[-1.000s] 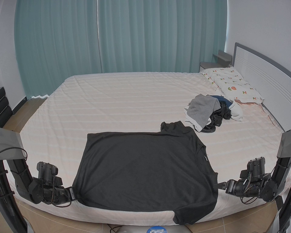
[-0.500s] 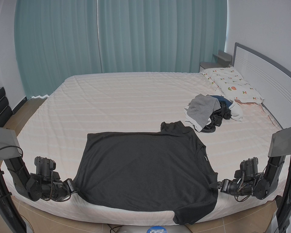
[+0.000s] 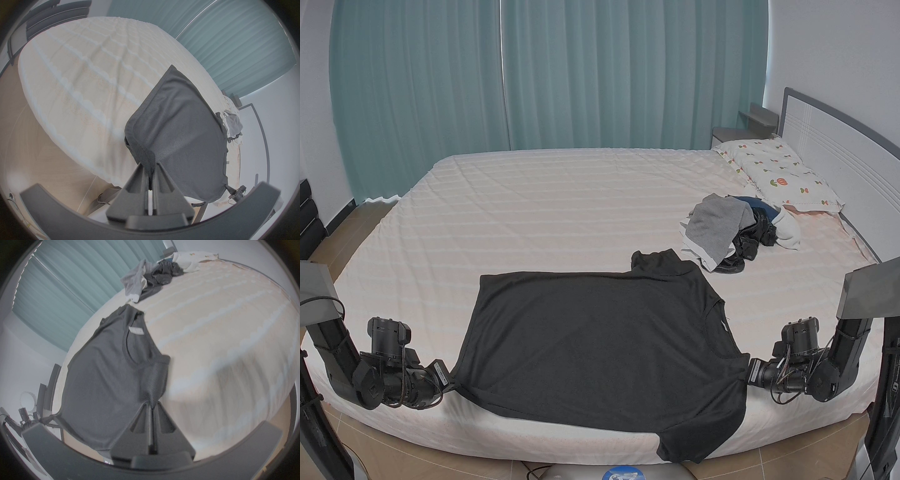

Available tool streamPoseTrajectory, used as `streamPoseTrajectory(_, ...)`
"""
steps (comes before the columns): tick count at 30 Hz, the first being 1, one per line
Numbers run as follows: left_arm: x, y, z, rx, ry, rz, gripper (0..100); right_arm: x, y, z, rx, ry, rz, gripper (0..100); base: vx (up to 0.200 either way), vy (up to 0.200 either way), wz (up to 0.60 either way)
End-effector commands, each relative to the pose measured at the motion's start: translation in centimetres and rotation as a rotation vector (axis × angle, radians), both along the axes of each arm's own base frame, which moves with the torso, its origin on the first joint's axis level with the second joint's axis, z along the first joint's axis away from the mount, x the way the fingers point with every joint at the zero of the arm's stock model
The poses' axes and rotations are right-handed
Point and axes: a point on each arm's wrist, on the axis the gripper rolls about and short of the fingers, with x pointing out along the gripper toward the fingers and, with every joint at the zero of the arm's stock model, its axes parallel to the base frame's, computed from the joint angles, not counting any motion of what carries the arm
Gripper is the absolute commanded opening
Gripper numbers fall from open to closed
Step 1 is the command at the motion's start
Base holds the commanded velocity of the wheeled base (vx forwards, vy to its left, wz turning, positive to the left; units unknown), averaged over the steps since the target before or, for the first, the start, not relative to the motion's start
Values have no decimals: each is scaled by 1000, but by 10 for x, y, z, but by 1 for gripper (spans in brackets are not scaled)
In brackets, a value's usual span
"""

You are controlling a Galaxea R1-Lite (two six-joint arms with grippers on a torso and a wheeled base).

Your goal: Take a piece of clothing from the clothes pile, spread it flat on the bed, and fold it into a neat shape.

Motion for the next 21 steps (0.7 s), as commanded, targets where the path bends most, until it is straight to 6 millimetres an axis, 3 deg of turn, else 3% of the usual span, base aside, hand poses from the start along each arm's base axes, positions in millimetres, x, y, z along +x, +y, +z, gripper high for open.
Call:
streamPoseTrajectory(1, 0, 1, -2, -5, 10, 4, 0, 22, -6, 12, 1, -94, -40, 0, 0, 0, 0)
streamPoseTrajectory(4, 0, 1, -3, -5, 13, 4, 0, 25, -6, 15, 2, -109, -43, 0, 0, 0, 0)
streamPoseTrajectory(5, 0, 1, -6, -9, 22, 3, 0, 36, -6, 21, 6, -153, -45, 0, 0, 0, 0)
streamPoseTrajectory(14, 0, 1, -7, -12, 26, 4, 0, 62, 0, 25, 17, -226, -36, 0, 0, 0, 0)
streamPoseTrajectory(19, 1, 2, -12, -13, 43, 7, 0, 66, 1, 18, 14, -202, -32, 0, 0, 0, 0)
streamPoseTrajectory(20, 1, 2, -13, -13, 47, 7, 0, 67, 2, 14, 13, -195, -31, 100, 0, 0, 0)
streamPoseTrajectory(21, 1, 2, -14, -13, 50, 7, 0, 67, 2, 11, 15, -193, -31, 100, 0, 0, 0)
